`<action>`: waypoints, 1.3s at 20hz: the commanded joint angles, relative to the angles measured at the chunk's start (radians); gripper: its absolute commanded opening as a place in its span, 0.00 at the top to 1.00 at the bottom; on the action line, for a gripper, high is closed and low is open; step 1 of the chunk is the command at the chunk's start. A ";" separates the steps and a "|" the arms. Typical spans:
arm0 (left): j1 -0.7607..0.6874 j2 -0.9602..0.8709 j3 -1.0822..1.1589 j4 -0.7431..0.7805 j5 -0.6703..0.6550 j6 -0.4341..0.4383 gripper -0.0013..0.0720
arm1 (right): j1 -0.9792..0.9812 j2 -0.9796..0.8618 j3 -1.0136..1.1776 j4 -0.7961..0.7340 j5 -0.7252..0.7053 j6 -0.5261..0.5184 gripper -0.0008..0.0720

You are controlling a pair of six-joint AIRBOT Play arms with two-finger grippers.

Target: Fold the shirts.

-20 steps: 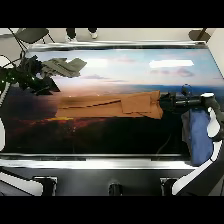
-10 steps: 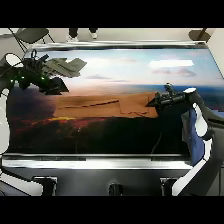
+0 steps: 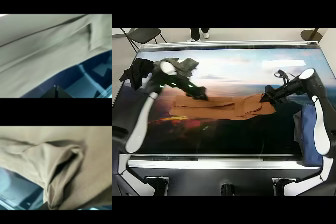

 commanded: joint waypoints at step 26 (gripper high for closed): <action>-0.071 0.067 0.001 -0.060 0.233 -0.035 0.95 | 0.219 0.356 0.001 -0.034 -0.005 0.214 0.93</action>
